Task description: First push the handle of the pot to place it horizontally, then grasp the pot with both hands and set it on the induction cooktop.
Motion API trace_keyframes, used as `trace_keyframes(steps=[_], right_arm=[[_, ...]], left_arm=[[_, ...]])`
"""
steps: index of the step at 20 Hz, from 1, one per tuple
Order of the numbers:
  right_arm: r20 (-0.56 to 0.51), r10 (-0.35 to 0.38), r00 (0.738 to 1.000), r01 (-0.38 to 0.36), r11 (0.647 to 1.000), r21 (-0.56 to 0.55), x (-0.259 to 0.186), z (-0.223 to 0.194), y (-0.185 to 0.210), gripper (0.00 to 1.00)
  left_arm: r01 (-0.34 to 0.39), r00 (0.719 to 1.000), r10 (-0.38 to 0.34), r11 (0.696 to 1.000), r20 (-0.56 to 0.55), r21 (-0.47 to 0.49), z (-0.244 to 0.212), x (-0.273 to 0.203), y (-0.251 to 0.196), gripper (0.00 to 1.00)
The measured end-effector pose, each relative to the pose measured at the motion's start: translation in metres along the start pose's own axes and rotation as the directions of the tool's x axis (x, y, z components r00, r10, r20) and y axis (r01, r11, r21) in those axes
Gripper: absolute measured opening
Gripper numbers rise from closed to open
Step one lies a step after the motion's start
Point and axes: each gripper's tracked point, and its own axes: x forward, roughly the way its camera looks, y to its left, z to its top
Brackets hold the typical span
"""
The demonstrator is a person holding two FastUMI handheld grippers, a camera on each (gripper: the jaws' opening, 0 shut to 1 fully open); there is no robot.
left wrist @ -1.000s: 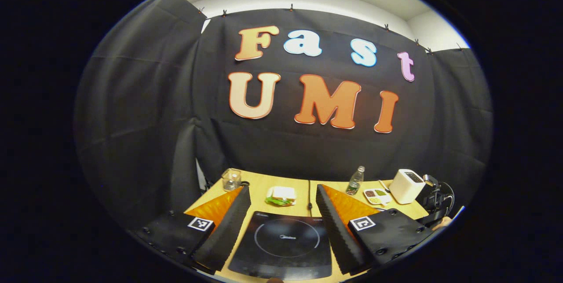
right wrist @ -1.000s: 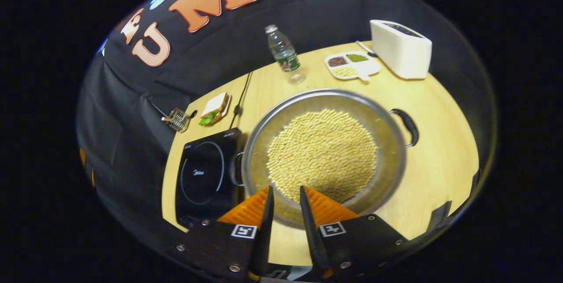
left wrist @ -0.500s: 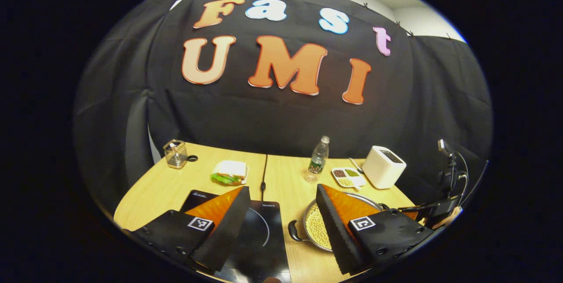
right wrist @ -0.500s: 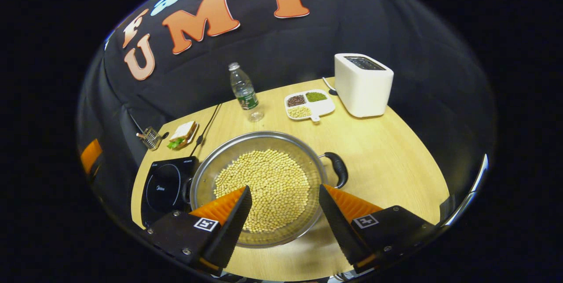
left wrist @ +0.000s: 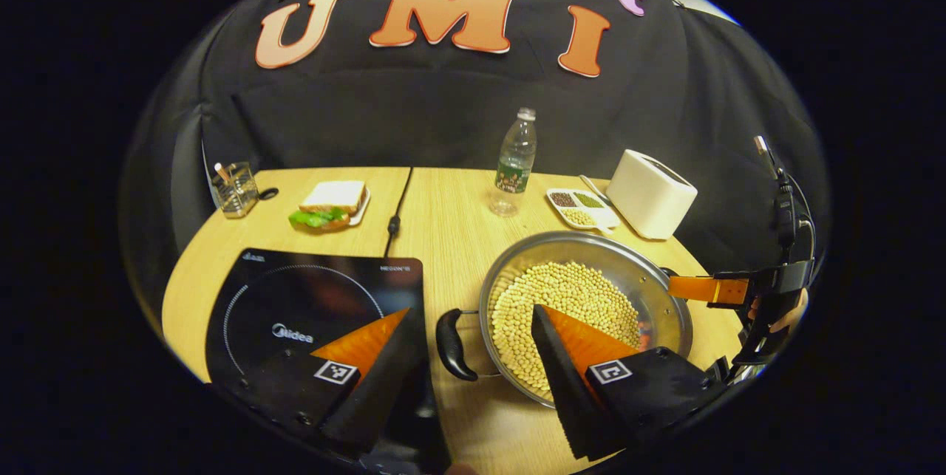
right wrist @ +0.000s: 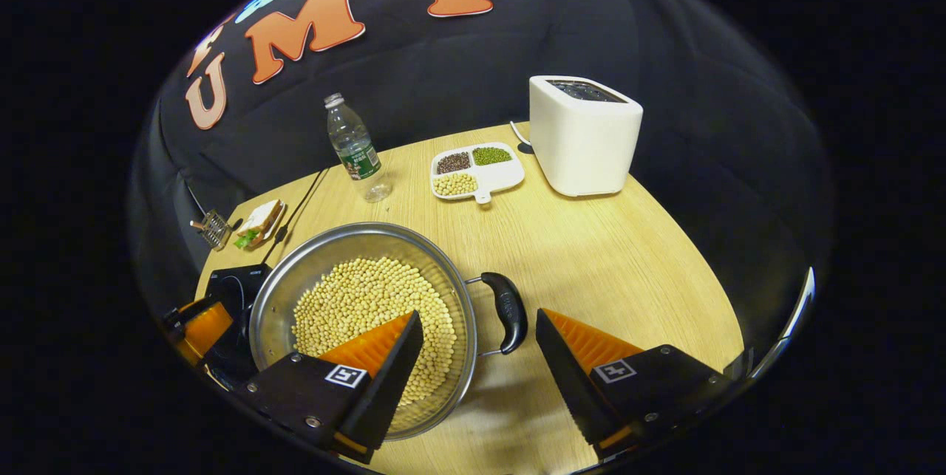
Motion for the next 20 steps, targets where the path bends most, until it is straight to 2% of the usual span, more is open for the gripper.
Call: trace_keyframes(steps=[6, 10, 11, 12, 13, 14, 16, 17, 18, 19, 20], right_arm=[[-0.042, 0.018, 0.999, -0.017, 0.999, 0.030, 0.028, -0.005, -0.003, 0.94], [-0.079, 0.020, 0.997, -0.017, 0.999, 0.032, 0.033, -0.017, -0.008, 0.78], [-0.067, 0.022, 0.998, -0.020, 0.999, 0.033, 0.032, -0.014, -0.008, 0.66], [-0.075, 0.027, 0.997, -0.025, 0.999, 0.026, 0.033, -0.017, -0.007, 0.64], [-0.073, 0.030, 0.997, -0.028, 0.999, 0.019, 0.032, -0.018, -0.006, 0.60], [-0.081, 0.038, 0.996, -0.036, 0.999, 0.016, 0.031, -0.018, -0.006, 0.58], [-0.097, 0.052, 0.994, -0.049, 0.998, 0.034, 0.029, -0.020, -0.006, 0.54], [-0.095, 0.052, 0.994, -0.048, 0.998, 0.043, 0.028, -0.020, -0.006, 0.54], [-0.090, 0.041, 0.995, -0.038, 0.998, 0.043, 0.027, -0.018, -0.007, 0.52], [-0.083, 0.034, 0.996, -0.030, 0.999, 0.040, 0.025, -0.017, -0.007, 0.48], [-0.078, 0.023, 0.997, -0.020, 0.999, 0.040, 0.021, -0.014, -0.007, 0.42]], left_arm=[[-0.028, 0.998, 0.025, 0.999, -0.066, -0.042, -0.022, 0.022, 0.003, 0.98], [-0.038, 0.993, 0.031, 0.997, -0.113, -0.068, -0.035, 0.029, 0.007, 0.98], [-0.052, 0.992, 0.044, 0.997, -0.120, -0.061, -0.037, 0.028, 0.008, 0.98], [-0.050, 0.993, 0.046, 0.998, -0.109, -0.040, -0.035, 0.032, 0.011, 0.99], [-0.065, 0.993, 0.062, 0.998, -0.104, -0.027, -0.037, 0.035, 0.011, 0.94], [-0.050, 0.993, 0.047, 0.998, -0.104, -0.023, -0.036, 0.037, 0.008, 0.90], [-0.080, 0.990, 0.068, 0.992, -0.120, -0.101, -0.038, 0.047, 0.011, 0.66], [-0.083, 0.985, 0.062, 0.989, -0.164, -0.124, -0.045, 0.041, 0.008, 0.61], [-0.086, 0.985, 0.068, 0.990, -0.158, -0.110, -0.042, 0.044, 0.008, 0.55], [-0.082, 0.982, 0.068, 0.994, -0.175, -0.074, -0.045, 0.043, 0.008, 0.49], [-0.079, 0.982, 0.065, 0.994, -0.180, -0.074, -0.047, 0.043, 0.009, 0.48]])
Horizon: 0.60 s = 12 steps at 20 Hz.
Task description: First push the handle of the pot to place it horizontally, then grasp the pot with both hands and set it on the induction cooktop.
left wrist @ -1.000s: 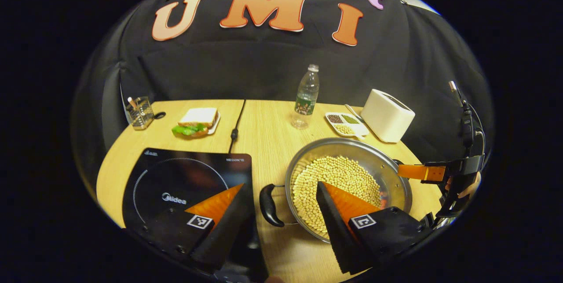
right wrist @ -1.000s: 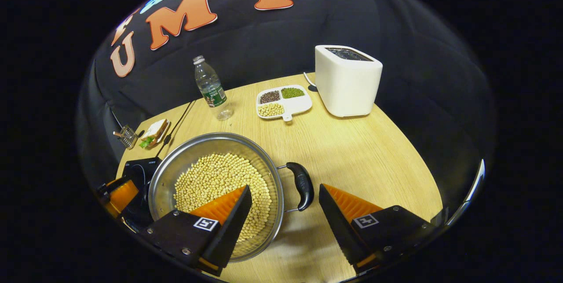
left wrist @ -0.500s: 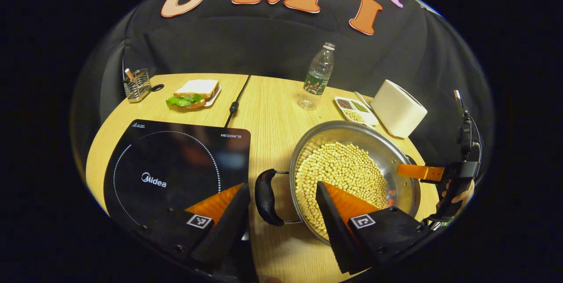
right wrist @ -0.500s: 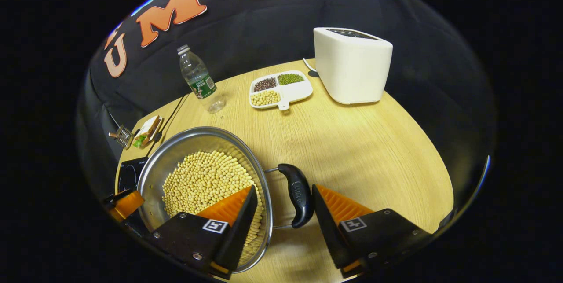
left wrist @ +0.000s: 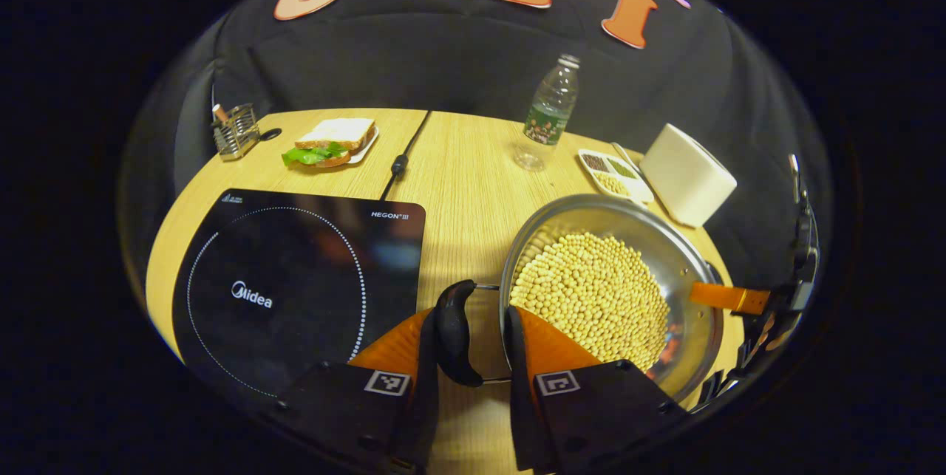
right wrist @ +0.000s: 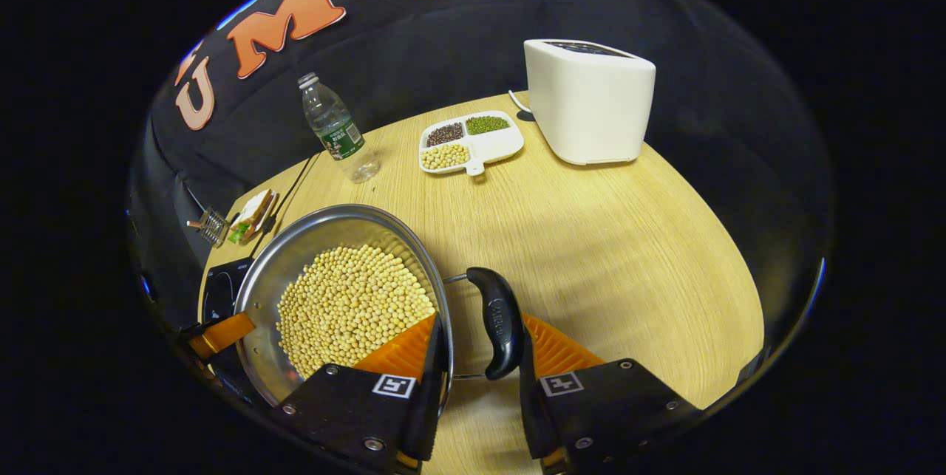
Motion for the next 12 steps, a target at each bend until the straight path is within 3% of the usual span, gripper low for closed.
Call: trace_keyframes(steps=[1, 3, 6, 12], right_arm=[[0.006, -0.003, 1.000, 0.003, 1.000, 0.003, -0.001, 0.002, 0.001, 0.47], [0.020, -0.001, 1.000, 0.001, 1.000, 0.009, -0.008, 0.002, 0.001, 0.47], [0.034, 0.002, 0.999, -0.003, 1.000, 0.030, -0.020, 0.002, -0.004, 0.47], [0.064, 0.022, 0.998, -0.025, 0.999, 0.049, -0.041, 0.015, 0.015, 0.47]], left_arm=[[0.008, 1.000, -0.008, 1.000, -0.013, -0.021, -0.002, -0.003, -0.004, 0.46], [0.018, 1.000, -0.019, 0.998, -0.023, -0.052, -0.001, -0.014, -0.010, 0.46], [0.019, 1.000, -0.018, 1.000, 0.004, -0.011, 0.010, -0.022, -0.008, 0.46], [0.024, 1.000, -0.024, 1.000, 0.018, -0.020, 0.035, -0.046, 0.005, 0.45]])
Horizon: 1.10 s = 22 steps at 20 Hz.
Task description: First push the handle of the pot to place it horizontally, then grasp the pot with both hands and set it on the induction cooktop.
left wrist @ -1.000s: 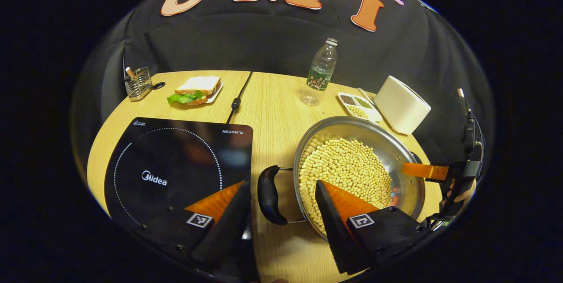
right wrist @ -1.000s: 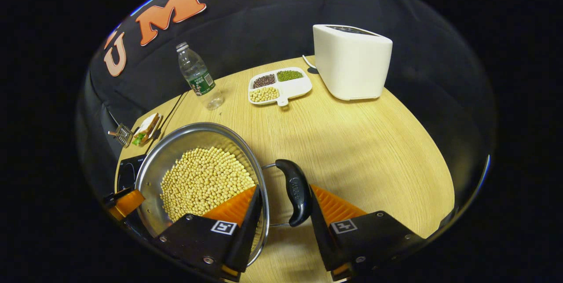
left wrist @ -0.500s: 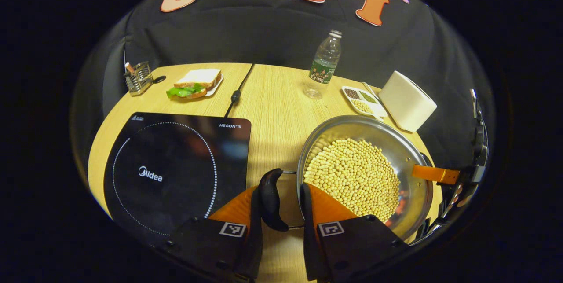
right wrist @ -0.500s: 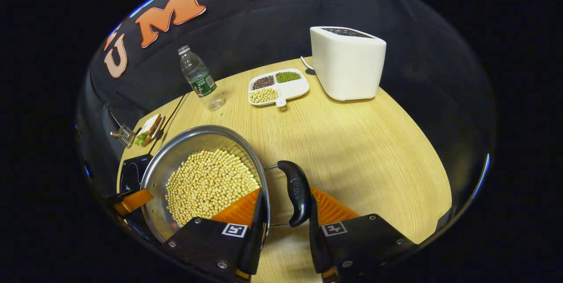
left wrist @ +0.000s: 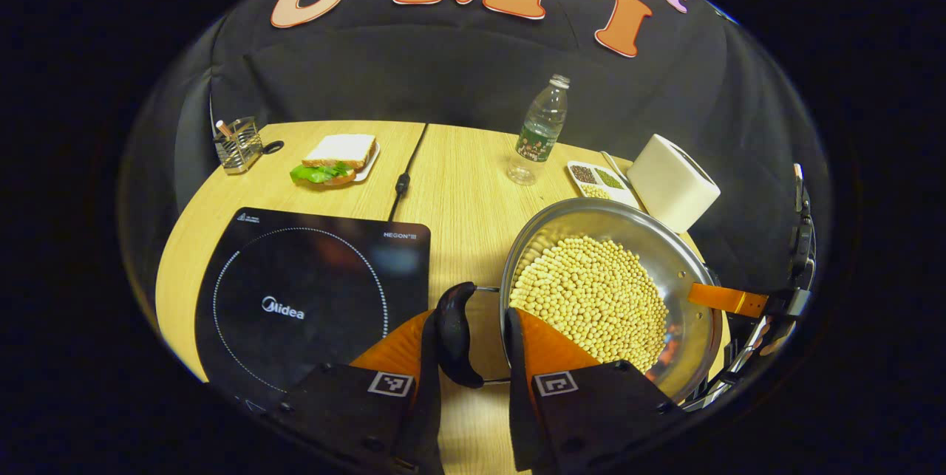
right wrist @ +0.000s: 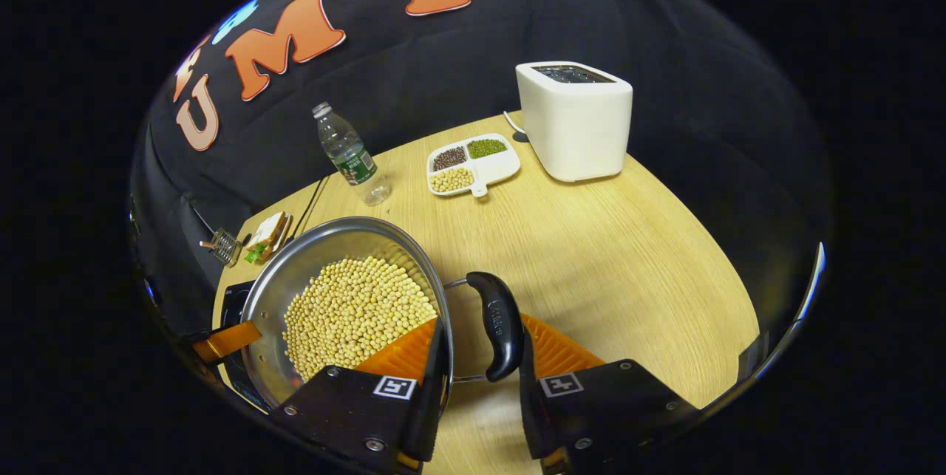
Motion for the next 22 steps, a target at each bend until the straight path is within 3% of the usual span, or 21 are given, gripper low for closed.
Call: trace_keyframes(steps=[11, 20, 21, 22], right_arm=[[0.012, 0.081, 0.997, -0.081, 0.996, -0.027, -0.012, 0.007, 0.128, 0.46], [-0.027, 0.112, 0.993, -0.113, 0.992, -0.046, -0.011, -0.023, 0.230, 0.46], [-0.031, 0.112, 0.993, -0.113, 0.992, -0.050, -0.011, -0.028, 0.240, 0.42], [-0.033, 0.111, 0.993, -0.112, 0.992, -0.052, -0.011, -0.033, 0.248, 0.46]], left_arm=[[-0.063, 0.997, 0.065, 0.997, 0.033, -0.050, 0.047, -0.051, 0.110, 0.45], [-0.105, 0.994, 0.107, 0.990, 0.017, -0.088, 0.050, -0.078, 0.217, 0.45], [-0.108, 0.994, 0.110, 0.990, 0.015, -0.091, 0.052, -0.079, 0.230, 0.45], [-0.110, 0.994, 0.112, 0.989, 0.012, -0.094, 0.051, -0.081, 0.241, 0.45]])
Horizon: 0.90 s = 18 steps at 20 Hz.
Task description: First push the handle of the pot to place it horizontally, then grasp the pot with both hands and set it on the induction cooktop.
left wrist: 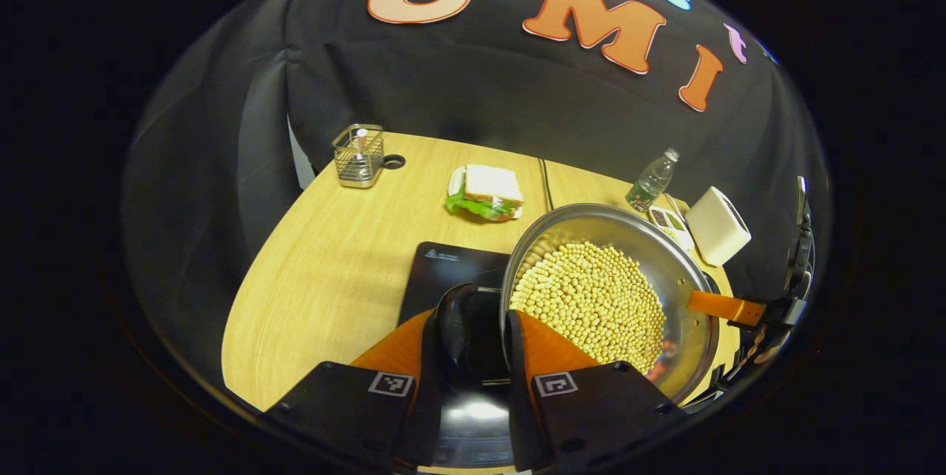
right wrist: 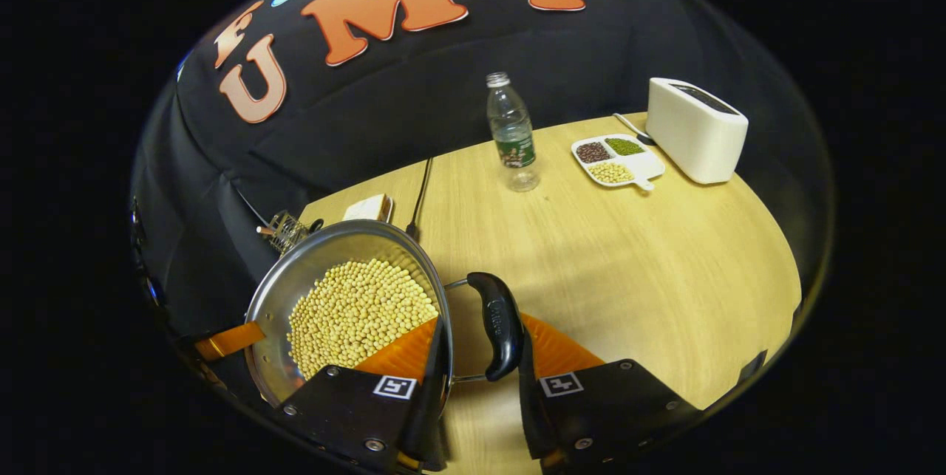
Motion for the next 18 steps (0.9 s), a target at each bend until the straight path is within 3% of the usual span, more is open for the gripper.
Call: trace_keyframes(steps=[7, 15, 16, 17, 18], right_arm=[[-0.046, -0.006, 0.999, 0.005, 1.000, -0.017, 0.013, -0.028, 0.044, 0.47], [-0.050, -0.033, 0.998, 0.033, 0.999, -0.011, 0.017, -0.043, 0.050, 0.48], [-0.050, -0.038, 0.998, 0.037, 0.999, -0.006, 0.017, -0.045, 0.049, 0.54], [-0.058, -0.039, 0.998, 0.039, 0.999, -0.006, 0.017, -0.048, 0.048, 0.51], [-0.053, -0.029, 0.998, 0.029, 1.000, -0.007, 0.015, -0.046, 0.049, 0.57]], left_arm=[[-0.016, 0.999, 0.016, 1.000, -0.027, -0.001, -0.007, 0.005, 0.052, 0.45], [0.006, 0.999, -0.006, 1.000, -0.032, 0.008, -0.013, 0.011, 0.067, 0.45], [0.011, 1.000, -0.011, 1.000, -0.027, 0.021, -0.014, 0.010, 0.066, 0.46], [0.013, 1.000, -0.013, 0.999, -0.020, 0.041, -0.013, 0.010, 0.066, 0.46], [0.012, 1.000, -0.011, 0.998, -0.013, 0.062, -0.014, 0.008, 0.067, 0.46]])
